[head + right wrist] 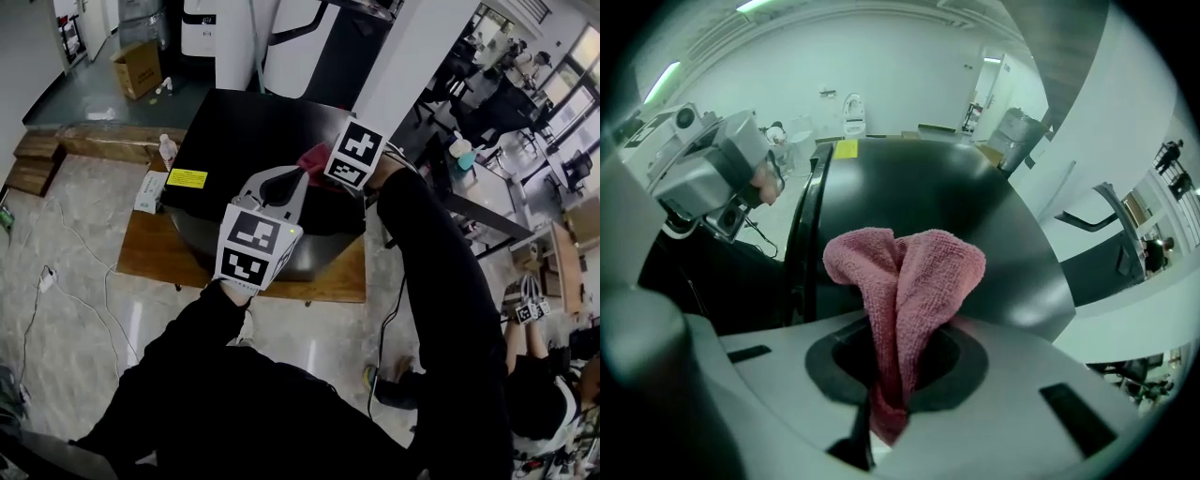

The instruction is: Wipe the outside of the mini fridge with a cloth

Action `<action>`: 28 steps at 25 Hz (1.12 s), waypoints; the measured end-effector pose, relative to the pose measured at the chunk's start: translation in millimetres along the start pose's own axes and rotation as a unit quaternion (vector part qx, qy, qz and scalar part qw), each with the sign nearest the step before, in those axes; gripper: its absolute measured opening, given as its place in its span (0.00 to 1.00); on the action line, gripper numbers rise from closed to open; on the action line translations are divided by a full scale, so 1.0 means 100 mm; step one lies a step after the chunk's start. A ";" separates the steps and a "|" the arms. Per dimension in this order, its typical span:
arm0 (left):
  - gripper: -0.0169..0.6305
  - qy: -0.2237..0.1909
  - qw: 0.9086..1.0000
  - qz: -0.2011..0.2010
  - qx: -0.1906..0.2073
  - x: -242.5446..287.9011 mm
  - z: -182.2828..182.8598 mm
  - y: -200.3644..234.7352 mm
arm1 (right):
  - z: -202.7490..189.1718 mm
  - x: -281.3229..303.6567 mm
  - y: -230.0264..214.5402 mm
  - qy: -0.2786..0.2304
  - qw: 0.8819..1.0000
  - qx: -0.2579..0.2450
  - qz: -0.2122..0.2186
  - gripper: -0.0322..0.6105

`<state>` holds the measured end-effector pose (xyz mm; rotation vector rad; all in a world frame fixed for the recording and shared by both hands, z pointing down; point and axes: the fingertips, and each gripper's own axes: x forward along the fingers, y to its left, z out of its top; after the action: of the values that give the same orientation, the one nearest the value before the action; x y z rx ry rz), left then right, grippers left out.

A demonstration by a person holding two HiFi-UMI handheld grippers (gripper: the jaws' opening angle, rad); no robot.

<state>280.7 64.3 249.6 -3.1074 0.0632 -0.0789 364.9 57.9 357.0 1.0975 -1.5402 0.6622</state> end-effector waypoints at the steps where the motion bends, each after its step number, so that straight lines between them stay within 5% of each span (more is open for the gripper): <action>1: 0.04 0.000 1.000 0.002 0.000 -0.07 0.00 -0.04 | -0.01 -0.01 0.09 0.001 1.000 -0.002 0.003 0.12; 8: 0.04 -0.001 1.000 0.003 0.007 -0.53 0.04 -0.24 | -0.05 -0.16 0.63 -0.002 0.999 -0.012 0.030 0.12; 13: 0.04 -0.009 1.000 0.012 0.022 -0.87 0.13 -0.20 | 0.15 -0.68 0.69 -0.133 0.990 -0.001 -0.052 0.13; 19: 0.04 -0.026 0.999 0.023 0.032 -1.20 0.19 0.07 | 0.35 -1.16 1.12 -0.280 0.950 0.025 -0.139 0.13; 28: 0.04 -0.051 0.998 0.012 0.031 -1.69 -0.11 0.46 | 0.70 -1.07 1.92 -0.453 0.867 0.136 -0.160 0.13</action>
<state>109.4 25.1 250.5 -3.0430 0.0948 0.0757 161.3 110.0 262.7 2.0137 -1.9854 0.0982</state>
